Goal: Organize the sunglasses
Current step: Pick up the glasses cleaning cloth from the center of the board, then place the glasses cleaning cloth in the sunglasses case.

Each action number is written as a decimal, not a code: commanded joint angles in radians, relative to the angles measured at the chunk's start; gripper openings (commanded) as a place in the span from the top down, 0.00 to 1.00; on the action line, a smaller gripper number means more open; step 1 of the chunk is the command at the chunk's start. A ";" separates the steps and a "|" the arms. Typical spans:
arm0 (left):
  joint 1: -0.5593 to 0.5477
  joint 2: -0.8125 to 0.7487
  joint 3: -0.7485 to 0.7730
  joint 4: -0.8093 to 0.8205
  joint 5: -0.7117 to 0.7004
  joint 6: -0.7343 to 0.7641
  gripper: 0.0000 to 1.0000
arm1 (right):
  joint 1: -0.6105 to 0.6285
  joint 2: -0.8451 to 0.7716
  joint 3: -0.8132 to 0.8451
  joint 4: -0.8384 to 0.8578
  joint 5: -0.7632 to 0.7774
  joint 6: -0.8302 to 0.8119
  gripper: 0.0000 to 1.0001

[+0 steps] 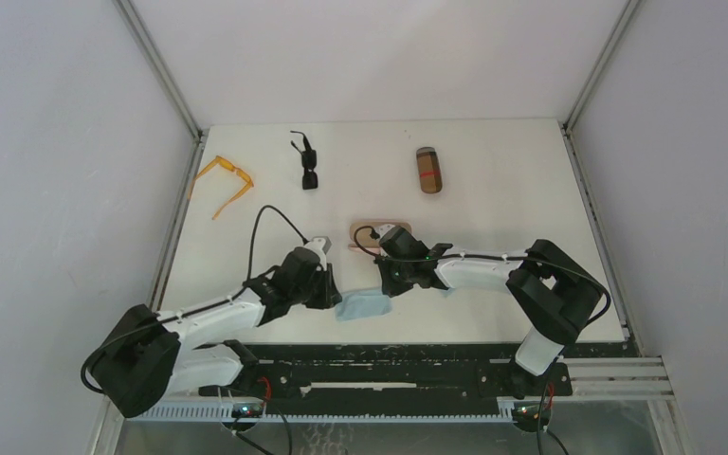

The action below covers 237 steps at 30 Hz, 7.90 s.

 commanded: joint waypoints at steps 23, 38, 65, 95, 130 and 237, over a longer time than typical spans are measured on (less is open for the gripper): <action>-0.061 0.112 0.078 -0.048 -0.127 0.009 0.86 | 0.006 -0.021 0.006 0.009 0.008 -0.019 1.00; -0.056 0.039 0.088 -0.067 -0.164 0.030 0.76 | 0.000 -0.025 0.007 0.017 0.013 -0.034 1.00; -0.032 0.145 0.089 -0.021 -0.074 0.051 0.79 | -0.006 -0.034 0.015 0.015 0.005 -0.045 1.00; -0.007 0.099 0.224 0.096 -0.100 0.117 1.00 | -0.062 -0.152 0.009 0.080 0.133 -0.043 1.00; 0.092 0.371 0.495 0.151 -0.030 0.174 1.00 | -0.275 -0.049 0.170 0.073 0.054 -0.134 1.00; 0.184 0.590 0.629 0.227 0.010 0.201 0.65 | -0.374 0.068 0.279 0.067 -0.008 -0.179 0.76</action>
